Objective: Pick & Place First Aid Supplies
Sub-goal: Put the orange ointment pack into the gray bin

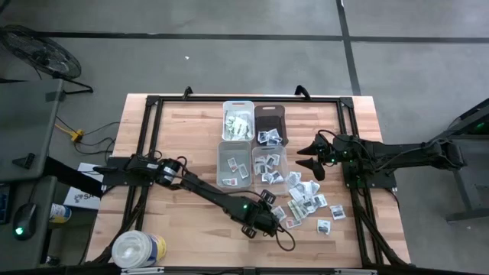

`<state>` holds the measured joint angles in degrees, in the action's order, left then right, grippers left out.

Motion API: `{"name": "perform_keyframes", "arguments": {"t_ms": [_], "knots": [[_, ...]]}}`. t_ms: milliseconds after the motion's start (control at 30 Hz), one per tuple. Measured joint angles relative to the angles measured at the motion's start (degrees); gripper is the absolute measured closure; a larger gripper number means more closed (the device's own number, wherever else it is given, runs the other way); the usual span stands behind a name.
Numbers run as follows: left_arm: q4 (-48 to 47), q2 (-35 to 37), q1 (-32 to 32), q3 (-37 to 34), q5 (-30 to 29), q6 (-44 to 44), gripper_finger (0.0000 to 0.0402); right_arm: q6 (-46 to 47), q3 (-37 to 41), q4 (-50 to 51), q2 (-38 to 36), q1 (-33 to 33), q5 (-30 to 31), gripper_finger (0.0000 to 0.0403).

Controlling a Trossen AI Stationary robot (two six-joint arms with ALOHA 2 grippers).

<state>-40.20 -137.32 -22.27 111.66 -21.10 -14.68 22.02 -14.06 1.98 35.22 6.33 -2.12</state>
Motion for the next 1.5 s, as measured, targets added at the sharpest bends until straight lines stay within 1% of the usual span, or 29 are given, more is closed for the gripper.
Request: {"name": "perform_keyframes", "arguments": {"t_ms": [400,700,933,1067,1167,1333,1500], "knots": [[-0.33,0.00,0.36,-0.07,0.20,0.00,0.0335,0.00,0.00,0.00,0.00,0.01,0.01,0.0181],[-1.08,-0.09,0.45,-0.09,-0.48,0.00,0.0397,0.02,0.00,0.00,0.00,0.01,0.00,0.0181],[-1.83,0.39,0.44,-0.16,-0.73,-0.26,0.0400,0.01,0.00,0.00,0.00,0.02,-0.01,0.0181],[-4.28,1.55,0.40,-0.39,-3.17,-0.48,0.0401,0.01,0.00,-0.01,0.00,0.00,-0.01,0.0181],[-5.34,2.60,0.38,-0.17,-3.40,-0.48,0.0401,0.00,0.00,0.00,0.00,0.00,-0.01,0.0181],[-7.47,2.89,-0.15,3.20,-2.03,-1.20,0.0401,0.02,0.00,0.01,0.02,0.02,0.01,0.0181],[-6.95,2.93,-1.44,6.26,-0.71,-3.74,0.0401,0.01,0.00,0.02,0.02,0.00,0.01,0.0181]]}}
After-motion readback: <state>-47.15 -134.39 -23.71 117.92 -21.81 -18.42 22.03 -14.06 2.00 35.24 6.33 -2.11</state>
